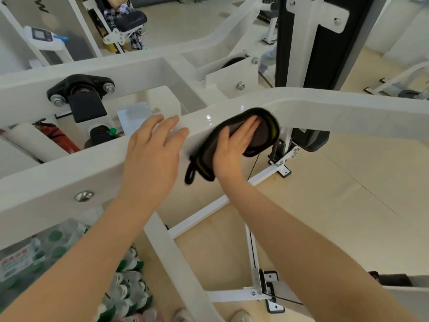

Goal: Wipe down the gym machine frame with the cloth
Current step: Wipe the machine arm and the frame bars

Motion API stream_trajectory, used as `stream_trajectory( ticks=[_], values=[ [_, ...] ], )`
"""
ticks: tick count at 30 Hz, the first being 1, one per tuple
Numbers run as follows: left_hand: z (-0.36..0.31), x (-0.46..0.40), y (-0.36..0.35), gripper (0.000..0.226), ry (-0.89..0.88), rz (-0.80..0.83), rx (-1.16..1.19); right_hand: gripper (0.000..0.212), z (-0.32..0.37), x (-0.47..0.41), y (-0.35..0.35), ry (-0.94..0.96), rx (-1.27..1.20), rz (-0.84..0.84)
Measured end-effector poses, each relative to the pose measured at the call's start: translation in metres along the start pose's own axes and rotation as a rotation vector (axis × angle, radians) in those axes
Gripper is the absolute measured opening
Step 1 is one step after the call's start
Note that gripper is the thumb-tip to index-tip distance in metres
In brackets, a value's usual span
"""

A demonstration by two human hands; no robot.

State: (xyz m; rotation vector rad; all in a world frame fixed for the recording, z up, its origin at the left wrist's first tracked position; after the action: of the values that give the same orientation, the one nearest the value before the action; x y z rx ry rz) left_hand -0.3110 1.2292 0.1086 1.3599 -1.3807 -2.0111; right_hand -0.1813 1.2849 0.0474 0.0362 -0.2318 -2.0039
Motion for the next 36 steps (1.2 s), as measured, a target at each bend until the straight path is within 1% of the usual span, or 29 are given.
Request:
stream_trajectory(
  ticks=[2,5,7,9,12,15,18,21,24,27,29,31,34,36],
  values=[
    [0.001,0.004,-0.001,0.04,-0.03,-0.008,-0.011,0.063,0.007,-0.022,0.014,-0.047,-0.019,-0.1],
    [-0.001,0.007,-0.005,0.049,-0.04,-0.026,0.007,0.061,0.015,-0.042,0.028,-0.156,-0.056,-0.148],
    [-0.001,0.006,-0.005,0.048,-0.032,-0.035,0.028,0.061,0.02,-0.037,0.022,-0.211,-0.137,-0.136],
    [-0.001,0.006,-0.005,0.046,-0.032,-0.038,0.031,0.062,0.022,-0.016,0.006,-0.241,-0.211,-0.09],
    [-0.001,0.006,-0.003,0.047,-0.041,-0.02,0.042,0.068,0.015,0.028,-0.018,-0.219,-0.224,0.022],
    [0.001,0.007,-0.002,0.048,-0.051,-0.003,0.053,0.072,0.009,0.04,-0.022,-0.223,-0.235,0.085],
    [0.002,0.01,-0.003,0.05,-0.068,0.017,0.039,0.072,0.012,0.02,-0.007,-0.269,-0.229,0.036],
    [0.001,0.016,-0.005,0.05,-0.081,-0.015,0.049,0.07,0.013,-0.009,0.013,-0.342,-0.271,-0.03],
    [-0.002,0.027,-0.008,0.048,-0.115,-0.045,0.041,0.069,0.012,-0.02,0.023,-0.397,-0.3,-0.015],
    [-0.011,0.038,-0.011,0.052,-0.085,-0.038,0.088,0.07,0.013,-0.006,0.017,-0.365,-0.288,0.014],
    [-0.022,0.046,-0.015,0.053,-0.038,-0.015,0.197,0.075,0.009,0.014,0.009,-0.286,-0.195,0.08],
    [-0.035,0.059,-0.017,0.055,0.011,-0.015,0.29,0.08,0.002,0.037,0.006,-0.228,-0.127,0.212],
    [-0.059,0.086,-0.019,0.058,0.126,-0.08,0.389,0.073,-0.007,0.068,0.022,-0.204,-0.005,0.422],
    [-0.073,0.104,-0.018,0.066,0.181,-0.088,0.438,0.064,-0.012,0.083,0.045,-0.223,0.021,0.639]
  ],
)
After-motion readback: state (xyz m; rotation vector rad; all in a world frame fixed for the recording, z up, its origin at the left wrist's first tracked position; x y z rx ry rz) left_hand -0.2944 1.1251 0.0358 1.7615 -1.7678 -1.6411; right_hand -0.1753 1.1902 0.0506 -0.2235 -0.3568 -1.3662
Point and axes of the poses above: each hand's wrist, its own x-axis away from the middle knuckle, its own y-axis out of the back of the hand, z = x × y, the point moved 1 cm from there along -x, towards the middle knuckle, and after that the axes turned 12 degrees about -y, right-handed, at the moved point
